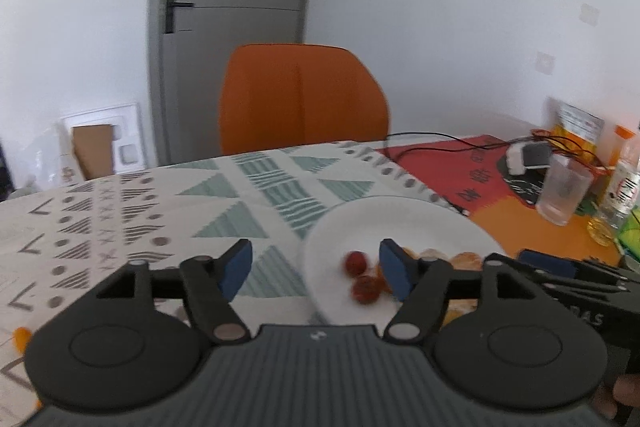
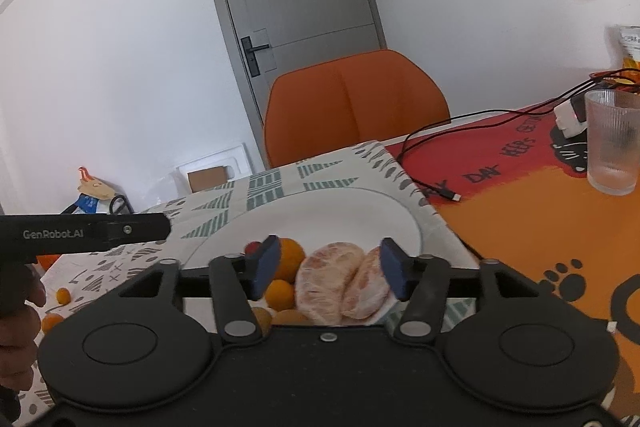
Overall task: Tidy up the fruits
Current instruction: 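Move both open tools back toward the last oranges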
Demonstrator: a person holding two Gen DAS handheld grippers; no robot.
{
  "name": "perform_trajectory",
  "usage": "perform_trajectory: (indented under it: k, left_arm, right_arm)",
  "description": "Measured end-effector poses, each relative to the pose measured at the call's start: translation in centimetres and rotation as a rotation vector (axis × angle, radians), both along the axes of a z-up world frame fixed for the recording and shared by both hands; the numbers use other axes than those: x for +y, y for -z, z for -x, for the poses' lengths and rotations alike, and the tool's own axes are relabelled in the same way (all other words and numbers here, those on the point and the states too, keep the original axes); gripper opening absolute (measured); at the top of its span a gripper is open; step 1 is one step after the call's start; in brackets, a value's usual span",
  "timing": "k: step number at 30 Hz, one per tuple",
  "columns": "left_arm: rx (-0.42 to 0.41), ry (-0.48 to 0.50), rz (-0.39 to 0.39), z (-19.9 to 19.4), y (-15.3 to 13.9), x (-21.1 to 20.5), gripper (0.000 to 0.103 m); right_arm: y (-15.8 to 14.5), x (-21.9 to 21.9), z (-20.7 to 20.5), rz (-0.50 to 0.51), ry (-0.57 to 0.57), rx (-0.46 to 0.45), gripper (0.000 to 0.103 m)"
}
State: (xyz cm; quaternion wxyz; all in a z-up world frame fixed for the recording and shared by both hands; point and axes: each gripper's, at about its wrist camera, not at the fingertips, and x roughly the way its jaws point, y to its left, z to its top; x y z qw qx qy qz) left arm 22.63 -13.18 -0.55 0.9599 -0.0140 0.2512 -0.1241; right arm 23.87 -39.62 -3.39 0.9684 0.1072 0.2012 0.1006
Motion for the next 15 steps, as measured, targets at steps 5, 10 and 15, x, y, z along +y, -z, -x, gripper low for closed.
perform_trajectory:
  k: [5,10,15]
  left_arm:
    - [-0.006,-0.068,-0.009,0.9,-0.1,2.2,0.087]
    - [0.014,-0.122,0.016,1.7,0.2,4.4,0.090]
    - [0.005,-0.165,0.044,2.5,0.4,6.5,0.095]
  right_arm:
    - [-0.1,1.1,0.4,-0.008,-0.019,-0.011,0.079]
    - [0.2,1.7,0.5,-0.031,-0.034,0.000,0.085]
    - [-0.1,2.8,0.4,-0.015,-0.043,0.016,0.085]
